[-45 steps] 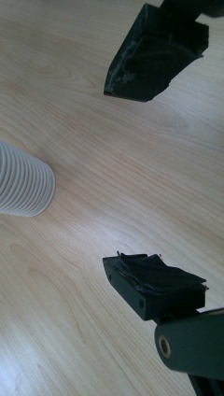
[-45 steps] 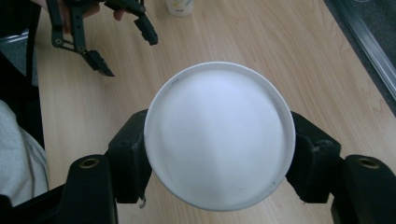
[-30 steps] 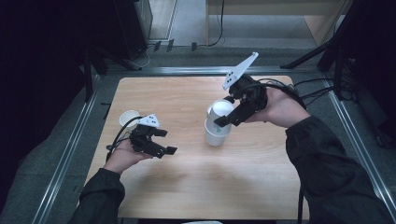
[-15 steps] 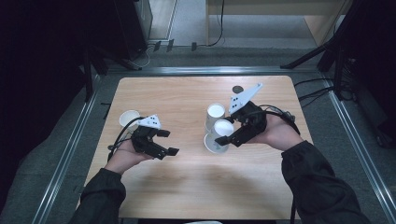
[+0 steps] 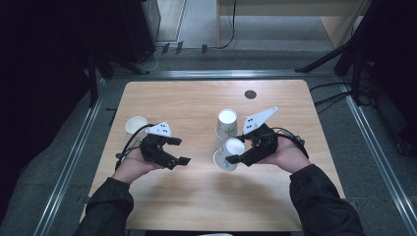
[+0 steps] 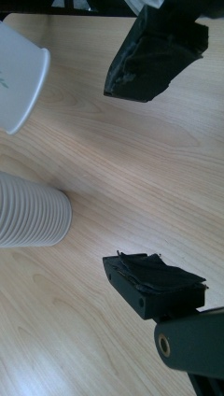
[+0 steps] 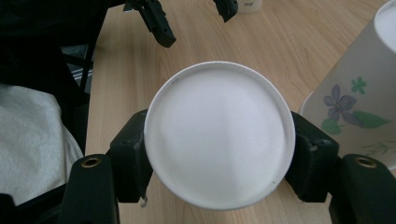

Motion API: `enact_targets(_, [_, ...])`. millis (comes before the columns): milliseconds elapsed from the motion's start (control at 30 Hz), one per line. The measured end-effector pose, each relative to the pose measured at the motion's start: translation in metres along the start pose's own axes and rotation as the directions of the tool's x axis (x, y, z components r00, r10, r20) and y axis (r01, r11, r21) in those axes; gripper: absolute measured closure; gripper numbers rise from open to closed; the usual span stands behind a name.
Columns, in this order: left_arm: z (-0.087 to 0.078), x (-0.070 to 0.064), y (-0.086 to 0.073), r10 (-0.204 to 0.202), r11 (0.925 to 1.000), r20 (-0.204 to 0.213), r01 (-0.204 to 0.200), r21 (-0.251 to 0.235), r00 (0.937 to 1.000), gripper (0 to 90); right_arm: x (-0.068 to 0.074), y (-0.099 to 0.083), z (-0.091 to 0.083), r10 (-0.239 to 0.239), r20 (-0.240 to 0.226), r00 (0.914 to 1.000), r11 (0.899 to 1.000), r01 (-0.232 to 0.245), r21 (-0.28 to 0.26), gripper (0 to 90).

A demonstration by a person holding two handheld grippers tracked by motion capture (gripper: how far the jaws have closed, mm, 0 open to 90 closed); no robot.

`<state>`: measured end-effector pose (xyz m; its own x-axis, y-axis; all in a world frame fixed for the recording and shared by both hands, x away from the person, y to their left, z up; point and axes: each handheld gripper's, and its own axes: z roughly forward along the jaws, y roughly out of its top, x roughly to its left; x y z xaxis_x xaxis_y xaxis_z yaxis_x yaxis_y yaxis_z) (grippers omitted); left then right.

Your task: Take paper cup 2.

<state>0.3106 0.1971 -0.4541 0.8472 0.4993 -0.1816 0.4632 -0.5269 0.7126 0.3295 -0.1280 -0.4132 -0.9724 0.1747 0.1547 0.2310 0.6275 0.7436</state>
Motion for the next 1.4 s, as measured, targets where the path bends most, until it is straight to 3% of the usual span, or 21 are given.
enact_targets(433, [0.009,-0.007,0.008,0.027,0.9996,0.042,-0.026,-0.009,0.9988,16.0,-0.006,-0.027,0.022,0.056,-0.014,0.9983,0.996,-0.057,-0.069,34.6])
enact_targets(533, [0.013,-0.010,0.010,0.039,0.9992,0.050,-0.039,-0.007,0.9980,16.0,-0.007,-0.032,0.024,0.064,-0.050,0.9967,0.992,-0.069,-0.104,34.6])
enact_targets(767, [0.026,-0.014,0.019,0.055,0.9985,0.101,-0.053,-0.015,0.9933,16.0,-0.010,-0.040,0.026,0.074,-0.030,0.9968,0.990,-0.078,-0.121,34.6])
enact_targets(1000, [0.042,-0.021,0.025,0.092,0.9957,0.182,-0.093,-0.005,0.9790,16.0,-0.008,-0.039,0.027,0.075,-0.038,0.9964,0.984,-0.081,-0.160,34.6])
enact_targets(1233, [0.051,-0.028,0.028,0.121,0.9925,0.205,-0.121,-0.013,0.9713,16.0,-0.005,-0.039,0.032,0.068,-0.044,0.9967,0.985,-0.074,-0.157,34.5])
enact_targets(1300, [0.054,-0.031,0.029,0.134,0.9909,0.216,-0.134,-0.015,0.9672,16.0,-0.004,-0.039,0.032,0.067,-0.050,0.9965,0.984,-0.074,-0.161,34.5])
enact_targets(1400, [0.058,-0.033,0.030,0.147,0.9891,0.254,-0.144,-0.031,0.9561,16.0,-0.002,-0.038,0.031,0.066,-0.052,0.9965,0.984,-0.074,-0.164,34.5])
